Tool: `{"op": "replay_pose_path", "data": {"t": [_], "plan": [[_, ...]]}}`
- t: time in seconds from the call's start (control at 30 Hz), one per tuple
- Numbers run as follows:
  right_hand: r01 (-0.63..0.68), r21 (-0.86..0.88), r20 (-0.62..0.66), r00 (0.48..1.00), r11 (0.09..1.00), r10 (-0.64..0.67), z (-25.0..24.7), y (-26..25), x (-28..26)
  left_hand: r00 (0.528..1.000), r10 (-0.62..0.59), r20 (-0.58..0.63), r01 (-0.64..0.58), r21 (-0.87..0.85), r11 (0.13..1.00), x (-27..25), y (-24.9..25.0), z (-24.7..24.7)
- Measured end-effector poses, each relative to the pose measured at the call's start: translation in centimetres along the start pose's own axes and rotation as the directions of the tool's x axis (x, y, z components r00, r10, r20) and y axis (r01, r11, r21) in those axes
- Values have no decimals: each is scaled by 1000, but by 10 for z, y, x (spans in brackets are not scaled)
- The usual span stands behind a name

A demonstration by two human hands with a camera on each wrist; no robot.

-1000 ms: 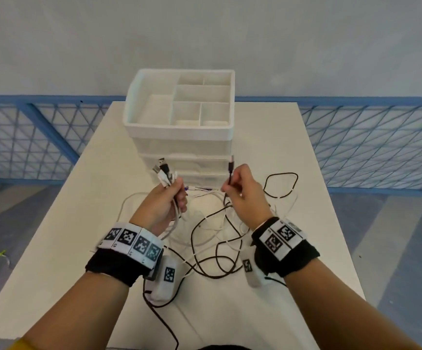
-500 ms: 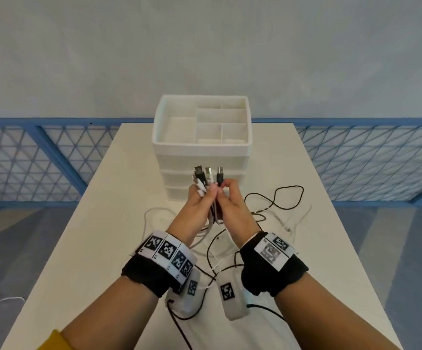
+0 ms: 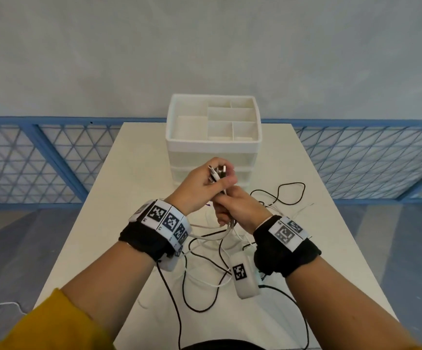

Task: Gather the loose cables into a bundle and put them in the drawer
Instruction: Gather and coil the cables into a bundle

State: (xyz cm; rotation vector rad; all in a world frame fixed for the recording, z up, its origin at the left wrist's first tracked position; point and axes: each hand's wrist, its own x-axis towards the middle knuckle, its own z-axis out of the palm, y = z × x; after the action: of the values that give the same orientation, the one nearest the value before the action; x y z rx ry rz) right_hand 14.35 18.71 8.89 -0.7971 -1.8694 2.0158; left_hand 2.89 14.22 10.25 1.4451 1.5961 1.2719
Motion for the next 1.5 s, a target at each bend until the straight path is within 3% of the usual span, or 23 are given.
{"op": "replay_pose_path", "data": {"t": [0.07, 0.17, 0.27, 0.47, 0.57, 0.67, 0.73, 0.8, 1.0, 1.13, 1.37, 1.43, 1.5], "plan": [[32, 3, -37, 999, 999, -32, -3, -5, 2, 999, -5, 40, 9, -107, 994, 1, 0, 0], [118, 191, -140, 986, 974, -92, -10, -26, 2, 987, -57, 152, 117, -426, 897, -3, -7, 3], [176, 291, -115, 982, 940, -148, -11, -49, -1, 942, -50, 333, 143, -261, 955, -9, -7, 19], [309, 268, -142, 950, 913, -279, -34, -85, -16, 975, -3, 222, -3, 29, 1000, 0, 0, 20], [377, 161, -201, 917, 912, -344, -61, -107, -30, 984, -86, 155, 79, 51, 996, -3, -12, 9], [275, -150, -239, 922, 950, -304, -75, -102, -39, 990, -111, 91, 103, 84, 991, 1, -9, -10], [156, -395, -228, 938, 905, -262, -75, -89, -41, 987, -105, 118, 95, 88, 992, 6, 5, -22], [114, -501, -222, 941, 858, -254, -71, -75, -41, 981, -83, 174, 73, 59, 996, 11, 20, -29], [162, -403, -131, 964, 901, -232, -53, -51, -36, 984, -92, 155, 92, 11, 996, 21, 52, -16], [124, -300, -210, 959, 946, -192, -44, -37, -31, 987, -104, 125, 103, 13, 995, 23, 51, -6], [100, -390, -318, 918, 915, -236, -73, -42, -33, 932, -161, 324, 138, 93, 986, 11, 21, -26], [107, -439, -304, 916, 892, -260, -79, -40, -35, 911, -159, 379, 160, 29, 987, 6, 18, -27], [111, -420, -285, 926, 901, -247, -81, -36, -35, 879, -161, 448, 247, -138, 959, 3, 19, -24]]}}
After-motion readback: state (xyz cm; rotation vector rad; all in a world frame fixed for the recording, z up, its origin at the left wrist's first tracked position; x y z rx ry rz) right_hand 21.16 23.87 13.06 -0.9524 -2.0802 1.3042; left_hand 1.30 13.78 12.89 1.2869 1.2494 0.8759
